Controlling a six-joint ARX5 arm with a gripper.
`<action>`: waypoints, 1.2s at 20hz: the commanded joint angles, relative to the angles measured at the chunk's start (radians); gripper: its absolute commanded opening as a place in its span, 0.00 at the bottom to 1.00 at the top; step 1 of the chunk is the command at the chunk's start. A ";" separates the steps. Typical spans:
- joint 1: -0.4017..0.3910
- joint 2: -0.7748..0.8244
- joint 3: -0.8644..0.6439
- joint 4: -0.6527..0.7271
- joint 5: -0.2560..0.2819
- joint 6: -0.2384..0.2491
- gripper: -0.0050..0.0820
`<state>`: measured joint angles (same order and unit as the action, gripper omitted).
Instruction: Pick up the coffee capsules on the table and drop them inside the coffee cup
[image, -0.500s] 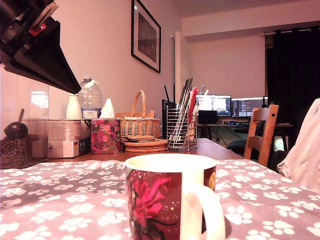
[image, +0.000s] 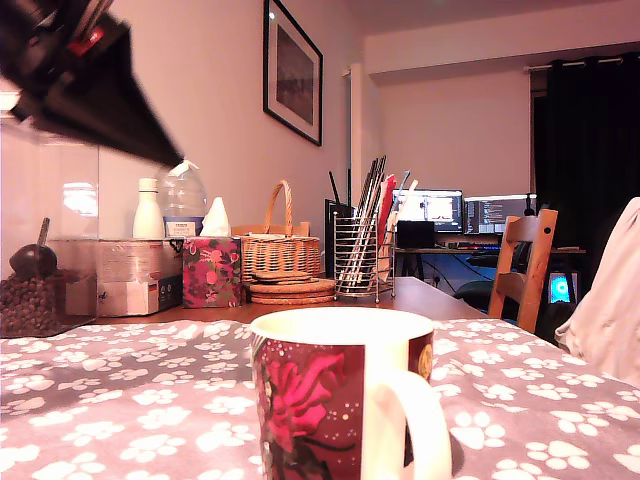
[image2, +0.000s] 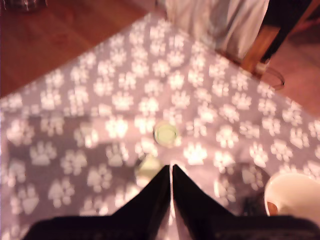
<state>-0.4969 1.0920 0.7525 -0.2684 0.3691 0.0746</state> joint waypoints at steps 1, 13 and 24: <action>-0.005 -0.015 -0.054 0.017 0.009 -0.014 0.04; -0.080 -0.162 -0.259 0.189 -0.030 -0.102 0.04; -0.135 -0.058 -0.259 0.204 -0.052 -0.162 0.82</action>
<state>-0.6281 1.0176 0.5053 -0.0792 0.3187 -0.0742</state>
